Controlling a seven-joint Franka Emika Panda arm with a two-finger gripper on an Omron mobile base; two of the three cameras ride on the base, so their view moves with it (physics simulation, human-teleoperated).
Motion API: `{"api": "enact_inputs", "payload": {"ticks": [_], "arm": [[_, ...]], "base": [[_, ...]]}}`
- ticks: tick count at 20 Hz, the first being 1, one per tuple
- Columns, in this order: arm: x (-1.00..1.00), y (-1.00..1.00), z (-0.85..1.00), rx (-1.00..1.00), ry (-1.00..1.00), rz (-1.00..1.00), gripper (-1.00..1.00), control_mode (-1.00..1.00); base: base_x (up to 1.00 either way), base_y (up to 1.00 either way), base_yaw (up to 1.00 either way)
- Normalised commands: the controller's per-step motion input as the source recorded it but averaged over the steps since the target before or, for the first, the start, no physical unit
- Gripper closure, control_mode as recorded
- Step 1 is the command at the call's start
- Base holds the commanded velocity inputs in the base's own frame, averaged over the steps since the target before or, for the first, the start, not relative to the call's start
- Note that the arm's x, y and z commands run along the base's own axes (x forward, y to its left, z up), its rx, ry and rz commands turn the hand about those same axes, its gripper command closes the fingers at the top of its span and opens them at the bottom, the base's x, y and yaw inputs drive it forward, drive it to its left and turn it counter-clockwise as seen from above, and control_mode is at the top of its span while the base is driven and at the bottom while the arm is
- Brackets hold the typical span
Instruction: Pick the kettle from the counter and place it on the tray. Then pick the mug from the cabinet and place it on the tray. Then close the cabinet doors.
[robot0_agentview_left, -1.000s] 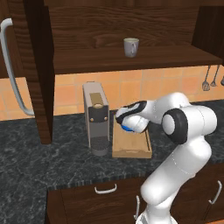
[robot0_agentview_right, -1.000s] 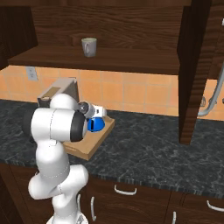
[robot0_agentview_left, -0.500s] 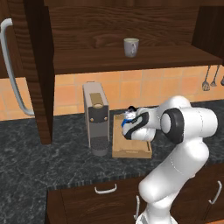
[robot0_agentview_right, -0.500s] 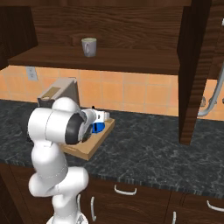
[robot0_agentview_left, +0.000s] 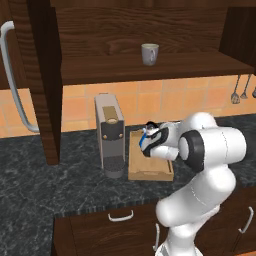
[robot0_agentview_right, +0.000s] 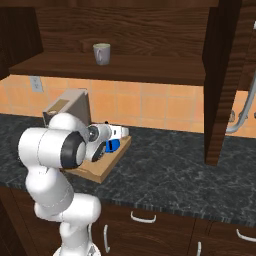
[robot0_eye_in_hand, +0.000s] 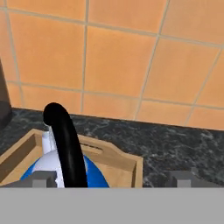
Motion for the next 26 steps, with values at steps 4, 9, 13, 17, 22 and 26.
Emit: {"api": "enact_inputs", "payload": {"ticks": [4,9,13,17,22,26], "arm": [[-0.57,0.18,0.86,0.00,0.22,0.00,-1.00,-1.00],[-0.37,0.18,0.92,0.00,0.30,0.00,-1.00,-1.00],[-0.38,0.10,1.00,0.00,0.30,0.00,-1.00,-1.00],[-0.39,0.14,0.92,0.00,0.27,0.00,-1.00,-1.00],[-0.61,0.11,0.08,0.00,0.04,0.16,-1.00,-1.00],[-0.42,0.09,0.72,0.00,-0.02,0.00,-1.00,-1.00]], "base": [[0.00,0.00,0.00],[0.00,0.00,0.00],[0.00,0.00,0.00],[0.00,0.00,0.00],[0.00,0.00,0.00],[0.00,0.00,0.00]]}}
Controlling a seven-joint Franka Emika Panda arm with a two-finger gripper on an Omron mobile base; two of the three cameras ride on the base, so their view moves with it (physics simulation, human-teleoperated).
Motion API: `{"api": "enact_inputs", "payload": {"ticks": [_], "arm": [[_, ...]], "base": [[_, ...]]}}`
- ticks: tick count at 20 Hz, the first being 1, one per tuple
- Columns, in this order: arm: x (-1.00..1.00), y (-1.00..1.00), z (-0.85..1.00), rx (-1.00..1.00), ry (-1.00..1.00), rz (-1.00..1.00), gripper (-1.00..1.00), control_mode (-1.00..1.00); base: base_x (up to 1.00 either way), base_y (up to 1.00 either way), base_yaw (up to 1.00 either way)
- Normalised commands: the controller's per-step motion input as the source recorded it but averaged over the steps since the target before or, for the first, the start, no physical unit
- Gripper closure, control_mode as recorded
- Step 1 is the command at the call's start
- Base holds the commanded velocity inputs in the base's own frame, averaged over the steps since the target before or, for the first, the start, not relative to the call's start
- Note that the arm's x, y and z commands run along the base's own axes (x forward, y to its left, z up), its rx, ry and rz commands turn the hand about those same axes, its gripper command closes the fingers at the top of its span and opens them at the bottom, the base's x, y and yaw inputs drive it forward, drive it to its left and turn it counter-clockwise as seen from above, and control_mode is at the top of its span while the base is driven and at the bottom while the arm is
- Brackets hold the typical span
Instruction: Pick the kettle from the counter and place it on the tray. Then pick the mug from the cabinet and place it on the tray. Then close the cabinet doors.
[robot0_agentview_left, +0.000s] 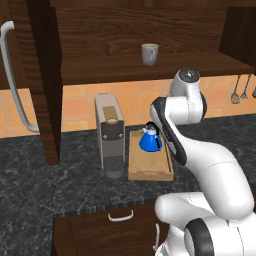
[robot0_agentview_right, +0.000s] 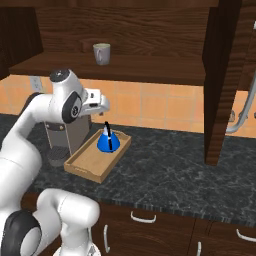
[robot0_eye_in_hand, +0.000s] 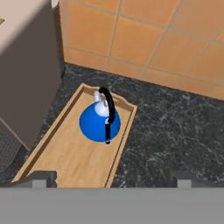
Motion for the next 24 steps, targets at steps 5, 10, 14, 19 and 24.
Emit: {"api": "enact_inputs", "payload": {"ticks": [5,10,14,19,24], "arm": [[-0.47,0.18,0.38,0.00,-0.31,0.00,-1.00,-1.00],[-0.44,0.21,0.37,0.00,-0.41,0.00,-1.00,-1.00],[-0.12,0.26,0.64,0.00,-0.26,0.00,-1.00,-1.00],[-0.02,0.26,0.61,0.00,-0.32,0.00,-1.00,-1.00],[0.15,0.17,0.59,0.01,-0.20,0.00,-1.00,-1.00]], "base": [[0.00,0.00,0.00],[0.00,0.00,0.00],[0.00,0.00,0.00],[0.00,0.00,0.00],[0.00,0.00,0.00]]}}
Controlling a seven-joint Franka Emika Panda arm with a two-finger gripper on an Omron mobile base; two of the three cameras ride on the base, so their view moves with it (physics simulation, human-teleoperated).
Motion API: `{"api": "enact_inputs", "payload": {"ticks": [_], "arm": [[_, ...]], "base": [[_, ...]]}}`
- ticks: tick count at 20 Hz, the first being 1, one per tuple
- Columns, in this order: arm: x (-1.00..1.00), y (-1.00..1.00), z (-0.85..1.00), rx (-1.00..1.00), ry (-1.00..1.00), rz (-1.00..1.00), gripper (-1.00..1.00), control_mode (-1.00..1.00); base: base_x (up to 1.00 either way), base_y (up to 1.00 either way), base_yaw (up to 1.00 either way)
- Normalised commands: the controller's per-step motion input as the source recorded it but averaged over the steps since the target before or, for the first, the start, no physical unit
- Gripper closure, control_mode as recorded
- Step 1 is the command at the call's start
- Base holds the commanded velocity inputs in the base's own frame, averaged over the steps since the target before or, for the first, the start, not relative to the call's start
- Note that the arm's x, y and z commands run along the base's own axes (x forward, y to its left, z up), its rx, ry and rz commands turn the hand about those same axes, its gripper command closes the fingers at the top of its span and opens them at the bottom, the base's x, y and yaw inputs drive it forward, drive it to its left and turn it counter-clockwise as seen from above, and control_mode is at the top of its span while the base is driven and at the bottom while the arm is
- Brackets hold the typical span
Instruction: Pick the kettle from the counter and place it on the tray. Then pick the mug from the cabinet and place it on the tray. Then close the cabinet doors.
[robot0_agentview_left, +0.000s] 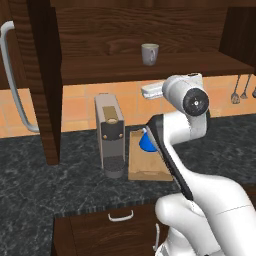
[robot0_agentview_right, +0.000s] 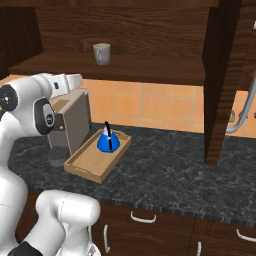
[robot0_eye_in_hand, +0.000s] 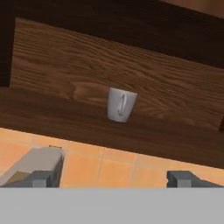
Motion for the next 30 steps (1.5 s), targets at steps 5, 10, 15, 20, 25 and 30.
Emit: {"api": "enact_inputs", "payload": {"ticks": [5,10,15,20,25,30], "arm": [[0.24,-0.01,0.45,0.03,-0.06,0.06,-1.00,-1.00],[0.17,0.00,0.44,0.01,0.09,0.04,-1.00,-1.00],[0.05,0.00,-0.03,0.00,0.02,0.00,-1.00,-1.00],[0.00,-0.08,0.00,0.06,0.00,-0.02,-1.00,-1.00],[0.02,-0.05,0.00,0.09,0.00,-0.01,-1.00,-1.00],[0.24,0.02,0.00,0.05,0.00,0.00,-1.00,-1.00]], "base": [[0.00,0.00,0.00],[0.00,0.00,0.00],[0.00,0.00,0.00],[0.00,0.00,0.00],[0.00,0.00,0.00],[0.00,0.00,0.00]]}}
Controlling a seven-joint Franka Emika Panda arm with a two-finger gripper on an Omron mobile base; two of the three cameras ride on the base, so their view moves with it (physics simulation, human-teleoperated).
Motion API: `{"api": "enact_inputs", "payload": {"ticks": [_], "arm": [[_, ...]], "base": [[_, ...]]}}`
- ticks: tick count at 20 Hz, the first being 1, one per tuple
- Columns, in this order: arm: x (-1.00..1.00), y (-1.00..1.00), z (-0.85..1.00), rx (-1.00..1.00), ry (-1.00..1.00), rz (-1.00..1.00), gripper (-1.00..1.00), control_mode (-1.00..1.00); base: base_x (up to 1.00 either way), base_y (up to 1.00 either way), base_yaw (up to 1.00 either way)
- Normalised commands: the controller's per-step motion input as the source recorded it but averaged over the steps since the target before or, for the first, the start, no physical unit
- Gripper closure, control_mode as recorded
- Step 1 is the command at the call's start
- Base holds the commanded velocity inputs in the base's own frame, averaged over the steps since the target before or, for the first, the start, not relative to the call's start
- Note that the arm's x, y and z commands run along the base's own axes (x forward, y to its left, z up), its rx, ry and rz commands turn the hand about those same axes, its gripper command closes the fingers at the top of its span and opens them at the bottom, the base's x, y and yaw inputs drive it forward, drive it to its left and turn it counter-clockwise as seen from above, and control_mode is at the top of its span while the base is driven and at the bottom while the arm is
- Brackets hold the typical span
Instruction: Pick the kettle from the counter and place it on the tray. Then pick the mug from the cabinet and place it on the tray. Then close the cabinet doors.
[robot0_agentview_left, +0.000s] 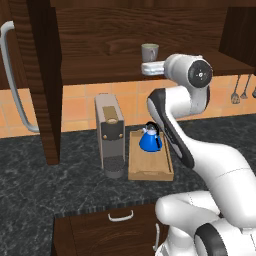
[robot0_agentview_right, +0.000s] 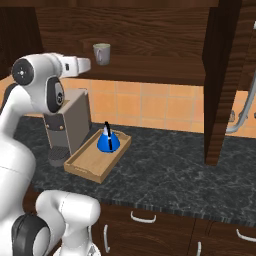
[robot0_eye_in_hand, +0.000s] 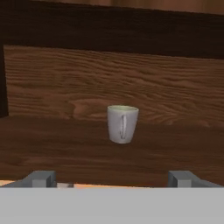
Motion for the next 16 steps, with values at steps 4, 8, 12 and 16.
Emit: {"api": "enact_inputs", "payload": {"ticks": [4,8,12,16], "arm": [[0.38,-0.02,0.00,0.05,0.00,0.00,-1.00,-1.00],[0.45,-0.28,0.01,0.13,0.15,0.02,-1.00,-1.00],[0.45,-0.43,0.03,0.21,0.22,0.03,-1.00,-1.00],[0.23,-0.25,0.00,0.02,0.08,0.00,-1.00,-1.00]], "base": [[0.00,0.00,0.00],[0.00,0.00,0.00],[0.00,0.00,0.00],[0.00,0.00,0.00]]}}
